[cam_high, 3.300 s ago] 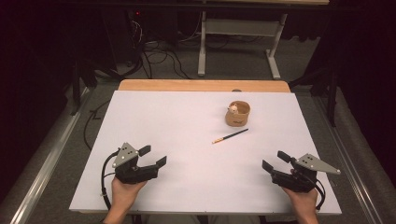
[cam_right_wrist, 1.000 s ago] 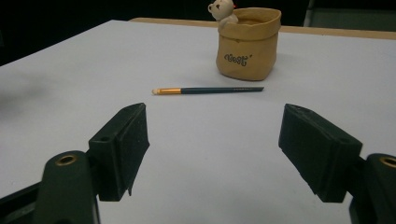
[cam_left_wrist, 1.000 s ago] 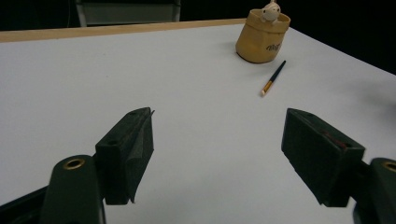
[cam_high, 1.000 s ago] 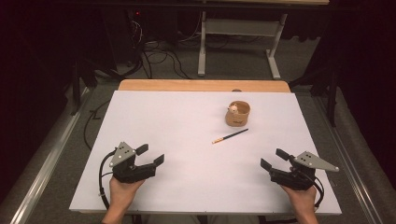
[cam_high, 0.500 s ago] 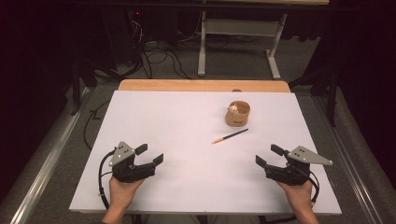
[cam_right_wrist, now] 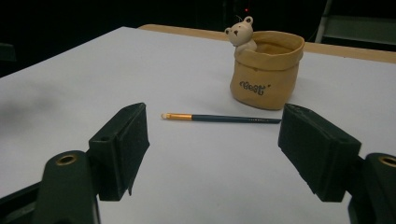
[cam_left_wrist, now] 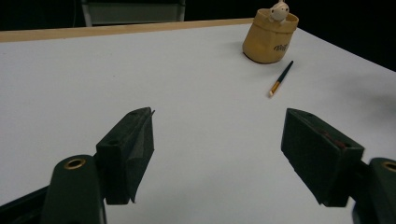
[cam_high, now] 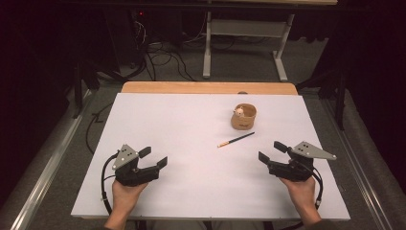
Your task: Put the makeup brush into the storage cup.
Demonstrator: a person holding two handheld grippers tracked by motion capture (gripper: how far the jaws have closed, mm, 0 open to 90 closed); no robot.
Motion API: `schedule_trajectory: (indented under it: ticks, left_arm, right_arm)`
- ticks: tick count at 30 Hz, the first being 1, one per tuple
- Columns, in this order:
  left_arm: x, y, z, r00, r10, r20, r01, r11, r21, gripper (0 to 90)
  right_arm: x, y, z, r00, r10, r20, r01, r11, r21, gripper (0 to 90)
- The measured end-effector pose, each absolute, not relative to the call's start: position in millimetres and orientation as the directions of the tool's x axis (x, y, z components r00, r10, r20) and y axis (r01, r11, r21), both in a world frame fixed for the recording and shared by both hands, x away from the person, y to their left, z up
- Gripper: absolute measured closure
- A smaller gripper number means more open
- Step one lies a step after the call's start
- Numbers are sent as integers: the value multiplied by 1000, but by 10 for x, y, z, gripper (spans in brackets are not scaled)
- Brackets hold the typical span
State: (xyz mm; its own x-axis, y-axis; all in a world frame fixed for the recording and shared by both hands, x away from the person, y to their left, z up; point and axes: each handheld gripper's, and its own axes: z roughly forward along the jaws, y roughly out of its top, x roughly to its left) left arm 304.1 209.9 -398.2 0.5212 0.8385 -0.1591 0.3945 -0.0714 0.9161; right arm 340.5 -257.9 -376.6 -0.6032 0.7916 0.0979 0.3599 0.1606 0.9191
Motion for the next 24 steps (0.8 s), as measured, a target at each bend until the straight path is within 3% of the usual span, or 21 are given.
schedule_trajectory:
  ticks: [24]
  left_arm:
    - [3038,2092,-3980,526,836,-154,392,-77,917,259]
  right_arm:
    - [3621,-2493,-3725,-622,772,128,372,148,916,277]
